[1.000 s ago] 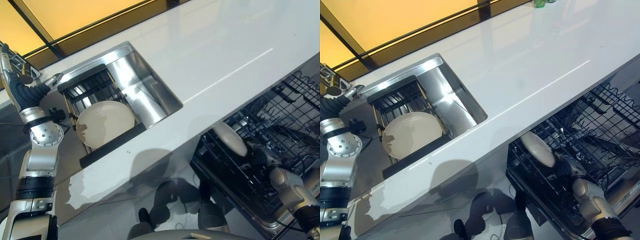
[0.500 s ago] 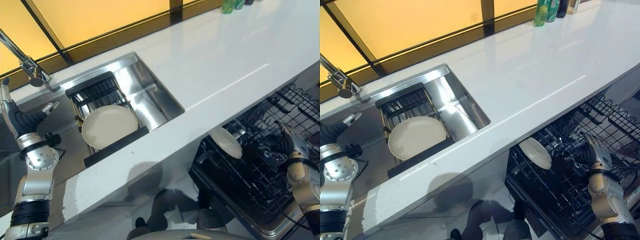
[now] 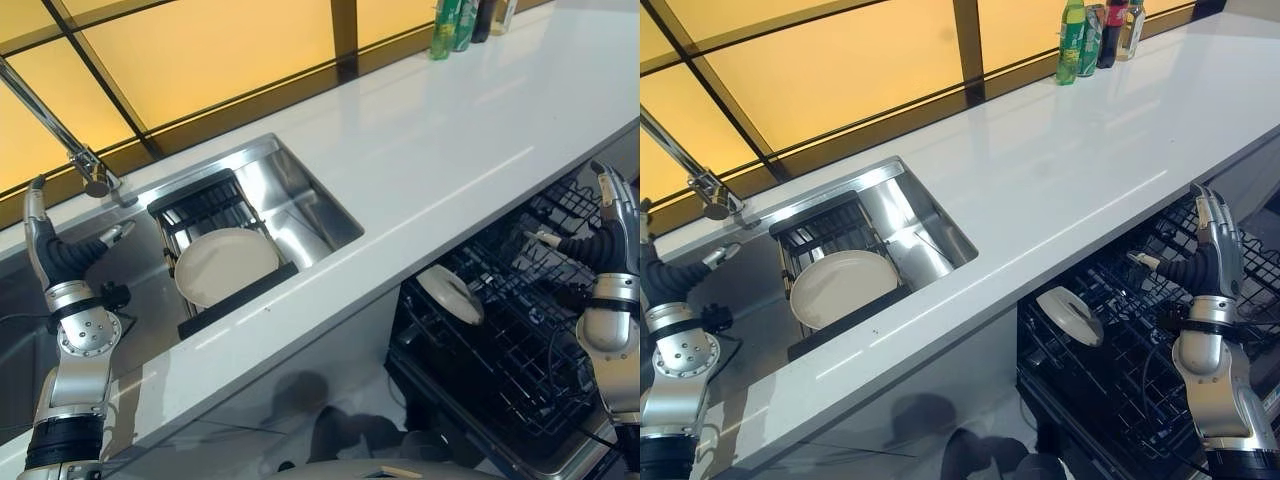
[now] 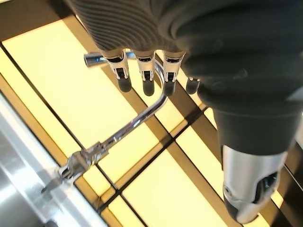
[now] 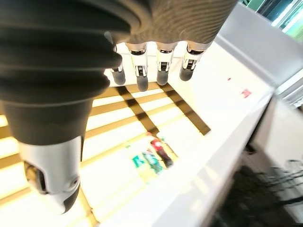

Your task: Pick up plates and place into dishwasher.

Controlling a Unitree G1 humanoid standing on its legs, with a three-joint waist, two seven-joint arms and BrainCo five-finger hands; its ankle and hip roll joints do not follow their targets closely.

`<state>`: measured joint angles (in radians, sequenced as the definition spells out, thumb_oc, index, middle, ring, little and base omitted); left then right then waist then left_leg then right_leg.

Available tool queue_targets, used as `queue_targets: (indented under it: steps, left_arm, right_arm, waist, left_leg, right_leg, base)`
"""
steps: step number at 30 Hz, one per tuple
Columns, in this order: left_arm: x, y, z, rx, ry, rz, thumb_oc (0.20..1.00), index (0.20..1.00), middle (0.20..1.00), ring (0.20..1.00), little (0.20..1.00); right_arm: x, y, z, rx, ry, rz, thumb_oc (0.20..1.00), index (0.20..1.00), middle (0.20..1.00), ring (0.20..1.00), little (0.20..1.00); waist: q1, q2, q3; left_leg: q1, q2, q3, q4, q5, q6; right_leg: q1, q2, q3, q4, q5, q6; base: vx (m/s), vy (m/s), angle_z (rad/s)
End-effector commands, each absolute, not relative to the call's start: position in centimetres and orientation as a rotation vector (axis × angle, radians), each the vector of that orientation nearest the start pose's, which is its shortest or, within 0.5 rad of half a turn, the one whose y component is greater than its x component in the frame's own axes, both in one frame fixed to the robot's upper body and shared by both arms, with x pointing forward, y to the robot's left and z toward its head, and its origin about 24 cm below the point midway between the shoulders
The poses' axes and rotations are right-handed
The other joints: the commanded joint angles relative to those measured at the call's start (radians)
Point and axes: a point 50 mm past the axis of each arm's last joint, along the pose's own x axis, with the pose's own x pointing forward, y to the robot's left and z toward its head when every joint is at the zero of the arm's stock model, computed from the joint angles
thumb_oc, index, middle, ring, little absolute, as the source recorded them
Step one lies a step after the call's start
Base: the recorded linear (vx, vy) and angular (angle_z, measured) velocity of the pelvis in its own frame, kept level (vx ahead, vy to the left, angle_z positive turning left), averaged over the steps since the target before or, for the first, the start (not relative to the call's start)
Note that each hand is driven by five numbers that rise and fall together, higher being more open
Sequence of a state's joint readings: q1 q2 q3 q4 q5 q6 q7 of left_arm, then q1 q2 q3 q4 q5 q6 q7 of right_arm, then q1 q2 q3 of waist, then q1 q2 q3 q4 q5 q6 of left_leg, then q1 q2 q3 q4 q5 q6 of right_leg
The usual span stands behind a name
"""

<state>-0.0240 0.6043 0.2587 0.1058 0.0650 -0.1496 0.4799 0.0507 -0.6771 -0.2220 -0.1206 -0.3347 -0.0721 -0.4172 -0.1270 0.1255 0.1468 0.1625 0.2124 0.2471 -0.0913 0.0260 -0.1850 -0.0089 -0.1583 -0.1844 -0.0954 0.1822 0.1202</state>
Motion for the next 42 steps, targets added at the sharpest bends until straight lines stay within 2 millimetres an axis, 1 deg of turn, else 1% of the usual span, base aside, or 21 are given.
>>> queue_targets:
  steps: [1, 3, 4, 5, 6, 7, 8, 9, 10, 12, 14, 15, 18, 21, 25, 30, 32, 36, 39, 41, 42]
  left_arm:
    - [24.9, 33.5, 14.0, 0.741, -0.267, 0.612, 1.000, 1.000, 1.000, 1.000, 1.000]
    - [25.4, 33.7, 13.1, 0.735, -0.187, 0.579, 1.000, 1.000, 1.000, 1.000, 1.000]
    - [25.6, 33.7, 12.7, 0.731, -0.165, 0.572, 1.000, 1.000, 1.000, 1.000, 1.000]
    - [25.7, 33.8, 12.5, 0.727, -0.143, 0.566, 1.000, 1.000, 1.000, 1.000, 1.000]
    - [25.8, 33.9, 12.1, 0.724, -0.119, 0.555, 1.000, 1.000, 1.000, 1.000, 1.000]
    - [25.9, 33.9, 11.8, 0.717, -0.106, 0.551, 1.000, 1.000, 1.000, 1.000, 1.000]
    - [25.9, 34.0, 11.1, 0.711, -0.071, 0.545, 1.000, 1.000, 1.000, 1.000, 1.000]
    - [25.9, 34.0, 10.9, 0.709, -0.056, 0.543, 1.000, 1.000, 1.000, 1.000, 1.000]
    - [25.8, 34.0, 10.3, 0.710, -0.026, 0.540, 1.000, 1.000, 1.000, 1.000, 1.000]
    - [25.7, 34.3, 9.5, 0.714, 0.024, 0.531, 1.000, 1.000, 1.000, 1.000, 1.000]
    - [25.6, 34.6, 8.6, 0.714, 0.083, 0.507, 1.000, 1.000, 1.000, 1.000, 1.000]
    - [25.6, 34.6, 8.4, 0.725, 0.098, 0.494, 1.000, 1.000, 1.000, 1.000, 1.000]
    - [25.8, 35.0, 8.5, 0.760, 0.155, 0.453, 1.000, 1.000, 1.000, 1.000, 1.000]
    - [26.1, 35.4, 8.7, 0.799, 0.176, 0.438, 1.000, 1.000, 1.000, 1.000, 1.000]
    - [26.8, 36.0, 9.9, 0.825, 0.154, 0.458, 1.000, 1.000, 1.000, 1.000, 1.000]
    - [27.4, 36.2, 11.1, 0.834, 0.097, 0.506, 1.000, 1.000, 1.000, 1.000, 1.000]
    - [27.6, 36.2, 11.5, 0.868, 0.064, 0.525, 1.000, 1.000, 1.000, 1.000, 1.000]
    - [27.6, 36.6, 13.1, 1.016, -0.007, 0.561, 1.000, 1.000, 1.000, 1.000, 1.000]
    - [28.1, 36.6, 13.6, 1.056, 0.007, 0.511, 1.000, 1.000, 1.000, 1.000, 1.000]
    - [28.4, 36.3, 13.4, 1.066, 0.032, 0.452, 1.000, 1.000, 1.000, 1.000, 1.000]
    - [28.6, 36.1, 12.9, 1.073, 0.084, 0.416, 1.000, 1.000, 1.000, 1.000, 1.000]
  right_arm:
    - [23.6, -27.6, 18.9, -0.877, -0.619, -0.469, 1.000, 1.000, 1.000, 1.000, 1.000]
    - [24.1, -27.0, 19.3, -0.857, -0.637, -0.420, 1.000, 1.000, 1.000, 1.000, 1.000]
    - [24.2, -26.9, 19.7, -0.850, -0.651, -0.407, 1.000, 1.000, 1.000, 1.000, 1.000]
    - [24.3, -26.8, 20.1, -0.838, -0.666, -0.391, 1.000, 1.000, 1.000, 1.000, 1.000]
    - [24.4, -26.6, 20.5, -0.814, -0.680, -0.376, 1.000, 1.000, 1.000, 1.000, 1.000]
    - [24.6, -26.4, 20.7, -0.799, -0.688, -0.369, 1.000, 1.000, 1.000, 1.000, 1.000]
    - [25.0, -25.7, 21.0, -0.776, -0.710, -0.344, 1.000, 1.000, 1.000, 1.000, 1.000]
    - [25.2, -25.4, 21.1, -0.769, -0.721, -0.335, 1.000, 1.000, 1.000, 1.000, 1.000]
    - [25.4, -24.7, 21.2, -0.754, -0.736, -0.321, 1.000, 1.000, 1.000, 1.000, 1.000]
    - [25.7, -24.2, 21.4, -0.733, -0.749, -0.306, 1.000, 1.000, 1.000, 1.000, 1.000]
    - [25.6, -24.1, 21.2, -0.722, -0.740, -0.300, 1.000, 1.000, 1.000, 1.000, 1.000]
    - [25.5, -24.2, 21.1, -0.721, -0.734, -0.300, 1.000, 1.000, 1.000, 1.000, 1.000]
    - [25.1, -24.8, 21.0, -0.721, -0.709, -0.299, 1.000, 1.000, 1.000, 1.000, 1.000]
    - [25.0, -25.2, 20.8, -0.714, -0.691, -0.308, 1.000, 1.000, 1.000, 1.000, 1.000]
    - [24.8, -25.3, 20.6, -0.703, -0.680, -0.308, 1.000, 1.000, 1.000, 1.000, 1.000]
    - [24.9, -25.5, 20.2, -0.709, -0.661, -0.314, 1.000, 1.000, 1.000, 1.000, 1.000]
    - [24.9, -25.6, 20.2, -0.710, -0.656, -0.317, 1.000, 1.000, 1.000, 1.000, 1.000]
    - [24.9, -25.9, 20.2, -0.720, -0.641, -0.313, 1.000, 1.000, 1.000, 1.000, 1.000]
    - [24.9, -26.1, 20.3, -0.733, -0.639, -0.303, 1.000, 1.000, 1.000, 1.000, 1.000]
    - [25.0, -26.2, 20.5, -0.740, -0.640, -0.298, 1.000, 1.000, 1.000, 1.000, 1.000]
    - [25.0, -26.1, 20.6, -0.748, -0.641, -0.296, 1.000, 1.000, 1.000, 1.000, 1.000]
  waist:
    - [0.011, -0.055, -0.044]
    - [0.022, -0.058, -0.046]
    - [0.027, -0.062, -0.042]
    - [0.037, -0.065, -0.036]
    - [0.050, -0.067, -0.027]
    - [0.058, -0.068, -0.021]
    - [0.080, -0.068, -0.006]
    - [0.086, -0.066, -0.002]
    - [0.101, -0.065, 0.004]
    - [0.117, -0.065, 0.006]
    - [0.104, -0.064, 0.001]
    - [0.100, -0.063, -0.001]
    - [0.084, -0.061, -0.011]
    - [0.072, -0.059, -0.009]
    - [0.050, -0.059, 0.004]
    - [0.033, -0.057, 0.013]
    - [0.028, -0.057, 0.015]
    - [0.018, -0.054, 0.015]
    - [0.010, -0.048, 0.014]
    - [0.006, -0.043, 0.016]
    - [0.002, -0.039, 0.018]
  left_leg:
    - [-0.062, 0.037, 0.004, 0.007, 0.059, 0.007]
    - [-0.053, 0.041, -0.014, 0.027, 0.061, 0.004]
    - [-0.066, 0.038, -0.031, 0.067, 0.052, 0.003]
    - [-0.090, 0.033, -0.056, 0.118, 0.051, 0.003]
    - [-0.123, 0.027, -0.098, 0.162, 0.059, 0.001]
    - [-0.140, 0.021, -0.131, 0.174, 0.057, 0.005]
    - [-0.160, 0.004, -0.194, 0.142, 0.059, 0.019]
    - [-0.158, 0.000, -0.204, 0.120, 0.064, 0.023]
    - [-0.166, -0.010, -0.236, 0.100, 0.069, 0.026]
    - [-0.163, -0.024, -0.288, 0.091, 0.060, 0.032]
    - [-0.148, -0.028, -0.266, 0.087, 0.052, 0.032]
    - [-0.140, -0.030, -0.258, 0.083, 0.050, 0.032]
    - [-0.125, -0.046, -0.244, 0.086, 0.028, 0.037]
    - [-0.119, -0.069, -0.231, 0.098, 0.005, 0.052]
    - [-0.115, -0.100, -0.212, 0.108, -0.019, 0.077]
    - [-0.115, -0.127, -0.197, 0.111, -0.035, 0.096]
    - [-0.113, -0.134, -0.194, 0.110, -0.039, 0.101]
    - [-0.110, -0.143, -0.184, 0.108, -0.045, 0.106]
    - [-0.108, -0.147, -0.180, 0.106, -0.046, 0.106]
    - [-0.109, -0.147, -0.178, 0.106, -0.046, 0.105]
    - [-0.109, -0.148, -0.178, 0.106, -0.045, 0.105]
  right_leg:
    - [0.101, -0.002, 0.001, 0.038, -0.175, 0.025]
    - [0.102, 0.016, 0.007, 0.053, -0.187, 0.009]
    - [0.102, 0.022, 0.016, 0.061, -0.192, -0.001]
    - [0.103, 0.030, 0.024, 0.069, -0.195, -0.012]
    - [0.107, 0.037, 0.037, 0.076, -0.198, -0.020]
    - [0.109, 0.039, 0.046, 0.083, -0.200, -0.023]
    - [0.105, 0.040, 0.073, 0.097, -0.194, -0.025]
    - [0.107, 0.039, 0.083, 0.099, -0.197, -0.023]
    - [0.115, 0.036, 0.099, 0.092, -0.200, -0.020]
    - [0.120, 0.028, 0.119, 0.084, -0.203, -0.016]
    - [0.118, 0.012, 0.114, 0.085, -0.202, -0.007]
    - [0.116, 0.009, 0.113, 0.087, -0.203, -0.004]
    - [0.104, -0.009, 0.117, 0.106, -0.208, 0.013]
    - [0.087, -0.029, 0.125, 0.135, -0.213, 0.027]
    - [0.057, -0.060, 0.144, 0.171, -0.210, 0.048]
    - [0.037, -0.080, 0.169, 0.191, -0.209, 0.064]
    - [0.032, -0.085, 0.178, 0.196, -0.208, 0.067]
    - [0.025, -0.092, 0.190, 0.203, -0.209, 0.072]
    - [0.022, -0.094, 0.196, 0.206, -0.211, 0.074]
    - [0.019, -0.095, 0.198, 0.209, -0.212, 0.075]
    - [0.016, -0.095, 0.200, 0.211, -0.212, 0.075]
  base:
    - [0.00, 0.000, 0.00]
    - [0.03, -0.034, 0.02]
    - [0.05, -0.036, -0.01]
    - [0.07, -0.019, -0.05]
    - [0.09, 0.005, -0.01]
    - [0.12, 0.078, -0.04]
    - [0.12, 0.121, -0.12]
    - [0.16, 0.179, -0.26]
    - [0.15, 0.164, -0.34]
    - [0.14, 0.162, -0.39]
    - [0.13, 0.187, -0.83]
    - [0.16, 0.210, -0.57]
    - [0.15, 0.155, -0.09]
    - [0.15, 0.154, -0.15]
    - [0.10, 0.125, -0.14]
    - [0.06, 0.079, -0.06]
    - [0.04, 0.054, -0.05]
    - [0.04, 0.054, -0.05]
    - [0.03, 0.068, -0.03]
    - [0.02, 0.072, -0.03]
    - [0.02, 0.085, 0.00]
